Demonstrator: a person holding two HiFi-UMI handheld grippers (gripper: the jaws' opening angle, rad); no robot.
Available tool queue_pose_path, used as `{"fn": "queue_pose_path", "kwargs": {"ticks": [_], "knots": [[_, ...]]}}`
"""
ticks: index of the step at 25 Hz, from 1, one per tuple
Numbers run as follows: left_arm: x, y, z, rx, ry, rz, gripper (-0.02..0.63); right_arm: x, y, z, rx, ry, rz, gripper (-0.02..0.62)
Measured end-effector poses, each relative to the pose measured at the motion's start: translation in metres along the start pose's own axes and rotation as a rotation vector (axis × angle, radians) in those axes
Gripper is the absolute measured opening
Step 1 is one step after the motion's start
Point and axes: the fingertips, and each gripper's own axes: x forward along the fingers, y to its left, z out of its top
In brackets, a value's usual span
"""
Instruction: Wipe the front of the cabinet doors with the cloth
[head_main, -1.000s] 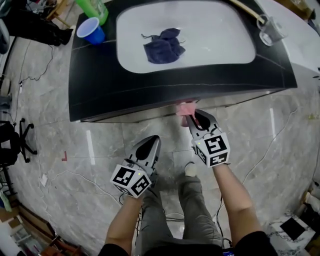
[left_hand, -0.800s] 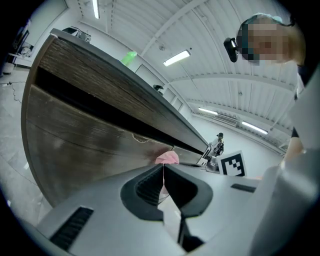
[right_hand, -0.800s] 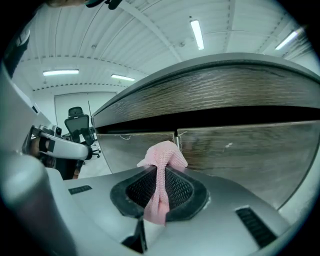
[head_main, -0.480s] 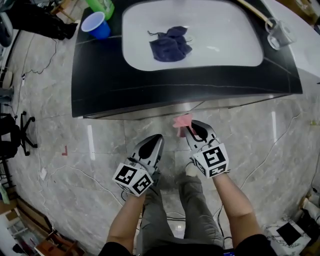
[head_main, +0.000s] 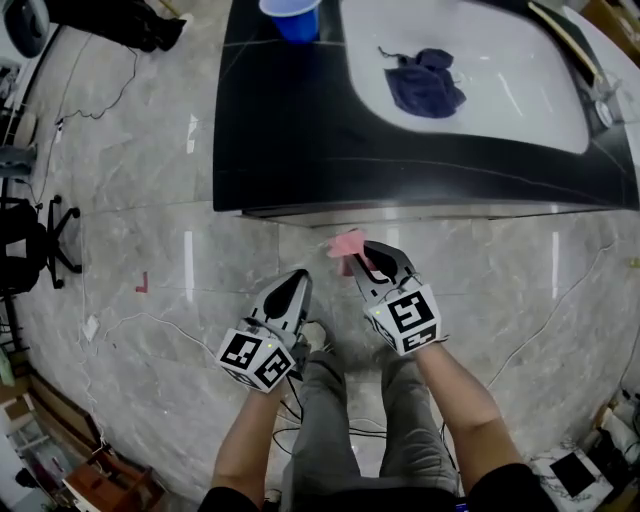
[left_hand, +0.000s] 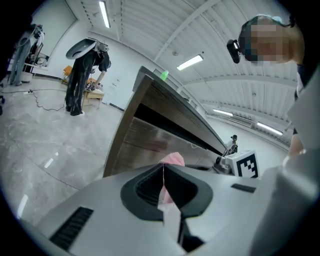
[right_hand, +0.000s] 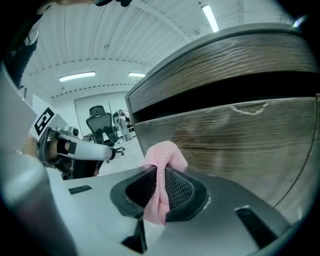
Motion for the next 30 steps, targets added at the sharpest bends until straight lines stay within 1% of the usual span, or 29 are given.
{"fn": "queue_pose_path", "kwargs": {"ticks": [3, 7, 10, 14, 17, 21, 25, 30], "knots": [[-0.014, 0.028, 0.000, 0.017, 0.003, 0.023, 0.009, 0.029, 0.021, -0.001, -0.016, 0.012, 0.023, 0.054], [-0.024, 0.057, 0.003, 0.031, -0.005, 0.055, 0.009, 0.061, 0.038, 0.003, -0.033, 0.009, 0.044, 0.054], [-0.027, 0.069, 0.007, 0.035, -0.016, 0.065, 0.011, 0.078, 0.045, 0.007, -0.053, 0.014, 0.042, 0.054], [-0.025, 0.075, 0.012, 0.036, -0.022, 0.062, 0.009, 0.090, 0.049, 0.012, -0.055, 0.013, 0.042, 0.055], [-0.018, 0.069, 0.014, 0.032, -0.028, 0.051, 0.009, 0.085, 0.042, 0.012, -0.052, 0.009, 0.040, 0.054], [-0.007, 0.051, 0.011, 0.038, -0.019, 0.022, 0.009, 0.068, 0.023, 0.005, -0.043, 0.012, 0.011, 0.054], [0.015, 0.028, 0.005, 0.037, -0.012, 0.004, 0.009, 0.045, -0.005, 0.002, -0.041, 0.003, -0.018, 0.054], [0.047, -0.009, -0.006, 0.048, 0.009, -0.043, 0.009, 0.012, -0.047, -0.007, -0.030, 0.006, -0.073, 0.054]]}}
